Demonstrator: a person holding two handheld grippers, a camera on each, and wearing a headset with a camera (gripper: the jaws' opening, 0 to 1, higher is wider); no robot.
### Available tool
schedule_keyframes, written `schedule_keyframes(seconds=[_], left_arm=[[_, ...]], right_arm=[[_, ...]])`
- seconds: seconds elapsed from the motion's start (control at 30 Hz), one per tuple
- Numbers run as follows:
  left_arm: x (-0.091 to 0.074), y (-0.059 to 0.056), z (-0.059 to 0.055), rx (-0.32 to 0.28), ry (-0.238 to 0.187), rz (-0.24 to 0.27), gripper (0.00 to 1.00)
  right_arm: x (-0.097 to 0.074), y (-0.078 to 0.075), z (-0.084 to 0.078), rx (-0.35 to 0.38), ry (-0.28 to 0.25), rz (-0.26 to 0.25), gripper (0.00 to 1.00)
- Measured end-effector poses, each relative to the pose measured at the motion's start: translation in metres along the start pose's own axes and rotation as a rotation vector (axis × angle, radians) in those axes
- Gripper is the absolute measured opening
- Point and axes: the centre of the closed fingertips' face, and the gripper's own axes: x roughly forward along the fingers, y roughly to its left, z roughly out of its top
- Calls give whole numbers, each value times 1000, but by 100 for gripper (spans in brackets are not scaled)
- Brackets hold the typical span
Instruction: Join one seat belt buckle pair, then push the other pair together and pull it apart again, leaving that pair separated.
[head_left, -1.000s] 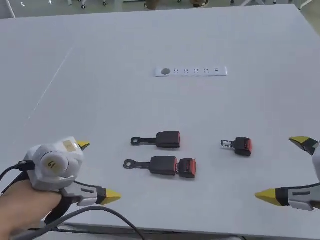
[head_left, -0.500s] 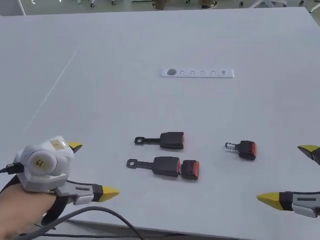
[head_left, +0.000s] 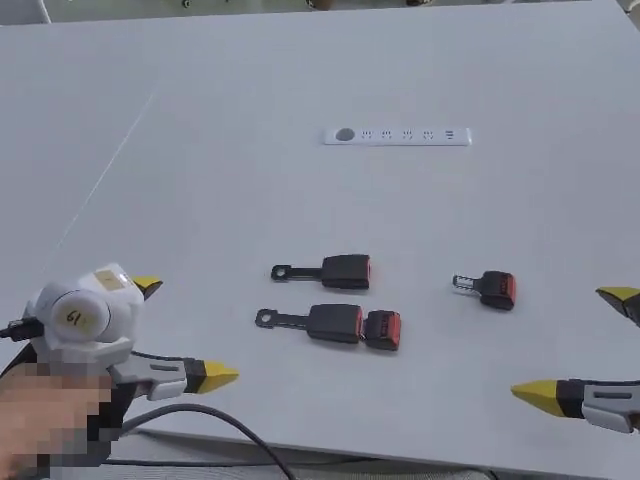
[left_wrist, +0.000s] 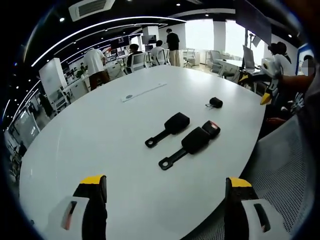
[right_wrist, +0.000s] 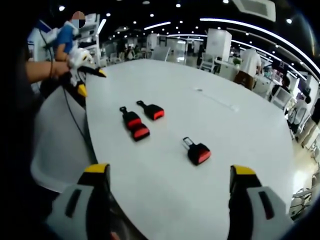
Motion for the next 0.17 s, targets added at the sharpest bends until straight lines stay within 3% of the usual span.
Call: schedule_keyframes(seconds=[0.17], left_arm=[[0,0,0,-2,-4,1,100]], right_arm=[[0,1,-1,18,11,2,100]])
